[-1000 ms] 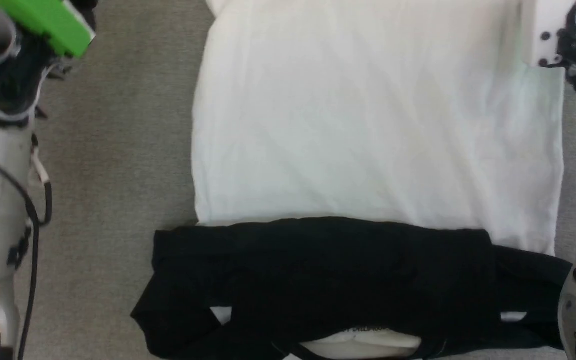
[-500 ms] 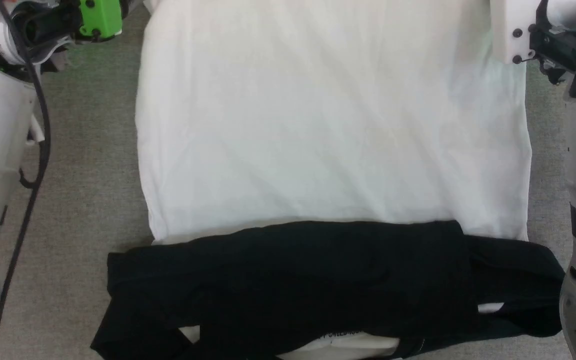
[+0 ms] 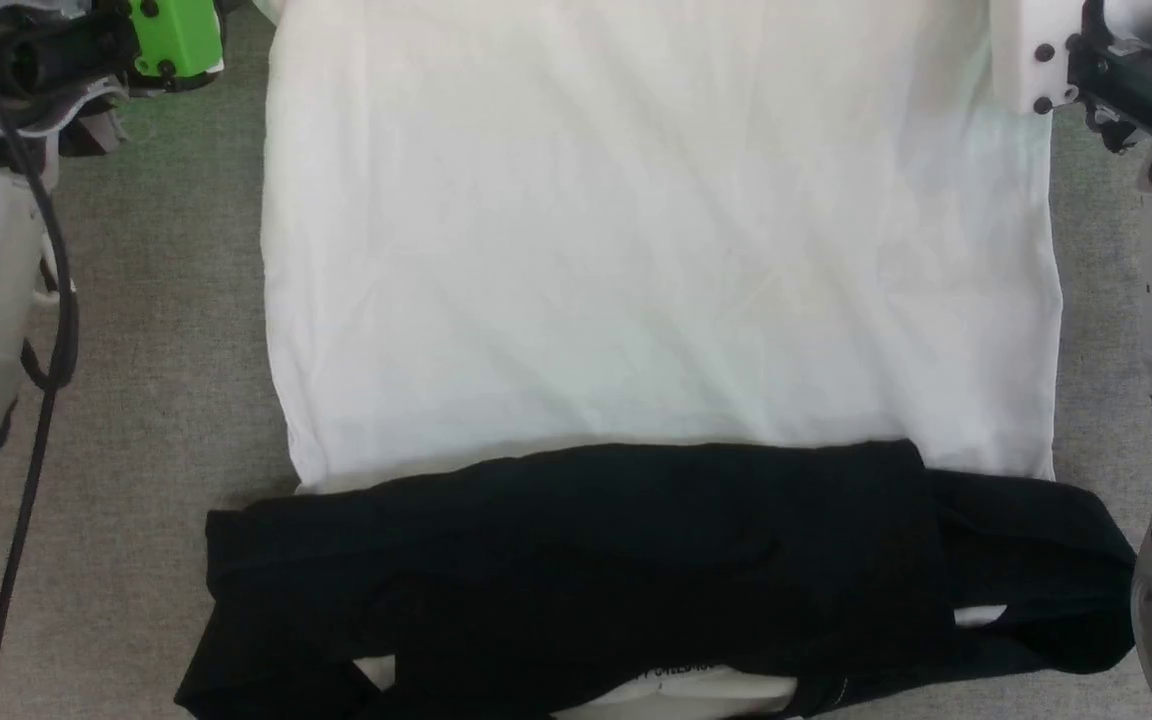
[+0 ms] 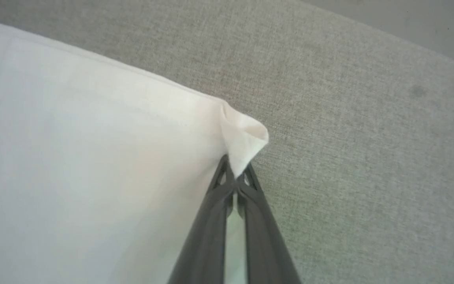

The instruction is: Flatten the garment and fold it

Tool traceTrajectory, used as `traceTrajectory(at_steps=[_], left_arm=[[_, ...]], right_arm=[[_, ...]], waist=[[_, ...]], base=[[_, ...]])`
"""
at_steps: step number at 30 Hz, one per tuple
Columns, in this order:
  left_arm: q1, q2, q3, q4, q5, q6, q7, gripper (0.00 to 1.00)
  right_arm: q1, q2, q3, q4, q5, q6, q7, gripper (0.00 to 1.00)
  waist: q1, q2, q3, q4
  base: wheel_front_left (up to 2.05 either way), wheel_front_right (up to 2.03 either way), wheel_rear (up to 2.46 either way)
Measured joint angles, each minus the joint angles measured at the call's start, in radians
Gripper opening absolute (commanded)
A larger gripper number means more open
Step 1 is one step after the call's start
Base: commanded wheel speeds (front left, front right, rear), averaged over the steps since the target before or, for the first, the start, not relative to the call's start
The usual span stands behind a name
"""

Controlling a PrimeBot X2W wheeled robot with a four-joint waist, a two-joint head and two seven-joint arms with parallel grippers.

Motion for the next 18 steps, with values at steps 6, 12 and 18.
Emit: traceTrajectory(at_steps=[6, 12, 18], left_arm=[[0.02, 0.006, 0.048, -0.003, 0.002, -0.033, -0.136, 0.0], [-0.009, 0.021, 0.083, 0.025, 0.048, -0.081, -0.314, 0.0], [-0.074, 0.023, 0.092, 0.098, 0.097, -0.134, -0.463, 0.0]], right_arm=[[0.0, -0.016, -0.003, 0.018, 0.002, 0.0, -0.057, 0.0], [-0.043, -0.015, -0.001, 0.033, -0.008, 0.0, -0.158, 0.0], [-0.107, -0.015, 0.009, 0.074, -0.037, 0.0, -0.28, 0.0]], waist=[[0.0, 0.0, -0.028, 0.006], [0.0, 0.0, -0.059, 0.011], [0.0, 0.0, -0.088, 0.015]], base=[[0.0, 0.0, 0.0], [0.0, 0.0, 0.0], [0.0, 0.0, 0.0]])
